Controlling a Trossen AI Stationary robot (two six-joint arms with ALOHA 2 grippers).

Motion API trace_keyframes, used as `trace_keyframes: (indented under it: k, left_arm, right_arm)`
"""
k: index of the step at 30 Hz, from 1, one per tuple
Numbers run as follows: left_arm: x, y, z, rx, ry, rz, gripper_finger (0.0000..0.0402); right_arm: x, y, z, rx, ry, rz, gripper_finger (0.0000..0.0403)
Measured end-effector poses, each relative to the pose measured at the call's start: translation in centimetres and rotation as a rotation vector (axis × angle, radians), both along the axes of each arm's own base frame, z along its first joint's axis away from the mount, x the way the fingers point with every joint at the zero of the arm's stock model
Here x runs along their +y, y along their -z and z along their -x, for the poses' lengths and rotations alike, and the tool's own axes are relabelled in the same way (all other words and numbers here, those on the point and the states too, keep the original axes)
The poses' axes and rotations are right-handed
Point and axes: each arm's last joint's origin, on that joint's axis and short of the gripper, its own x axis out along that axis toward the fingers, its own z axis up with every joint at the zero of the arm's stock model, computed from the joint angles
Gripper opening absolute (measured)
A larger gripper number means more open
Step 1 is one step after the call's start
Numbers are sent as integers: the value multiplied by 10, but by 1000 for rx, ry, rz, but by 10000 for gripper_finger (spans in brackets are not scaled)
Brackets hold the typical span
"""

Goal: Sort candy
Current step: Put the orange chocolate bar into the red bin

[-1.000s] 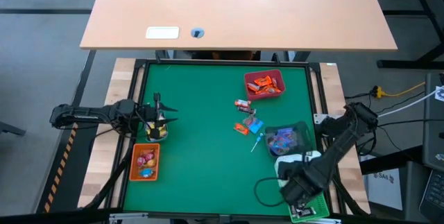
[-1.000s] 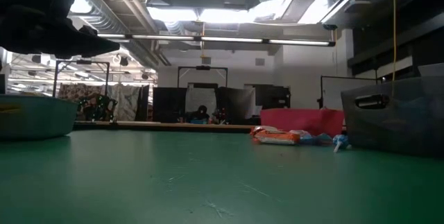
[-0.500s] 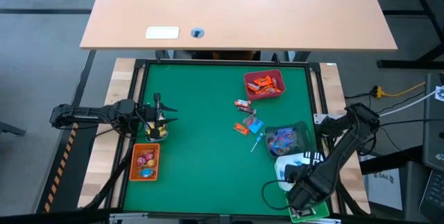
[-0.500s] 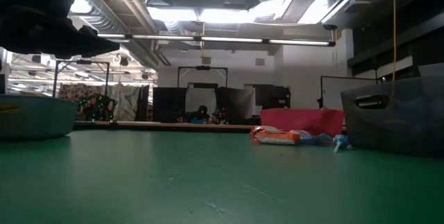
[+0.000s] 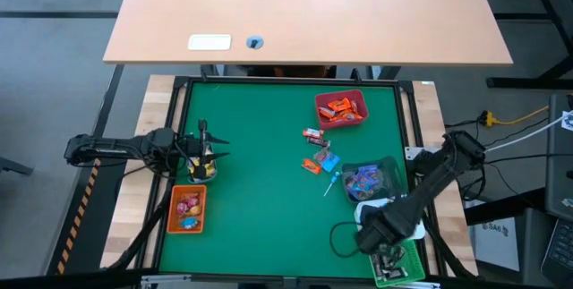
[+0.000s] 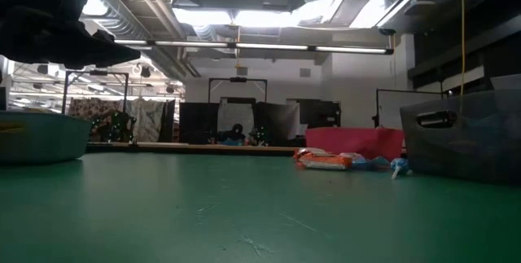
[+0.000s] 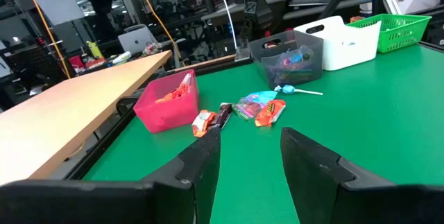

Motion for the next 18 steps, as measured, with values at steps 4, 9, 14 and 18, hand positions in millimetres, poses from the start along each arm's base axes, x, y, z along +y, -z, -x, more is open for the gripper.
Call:
trace_keyframes:
  k: [4,9,14,18]
  left_arm:
    - [0,0,0,0,0,0,141]
    - [0,0,0,0,0,0,141]
    - [0,0,0,0,0,0,141]
    - [0,0,0,0,0,0,141]
  right_arm:
    - [-21,-1,-19,-9,-20,-54,132]
    - [-58,-1,-42,-110,-111,-2,131]
    - [-96,0,-69,-270,-156,135,131]
    - [-119,0,-95,-466,-137,213,131]
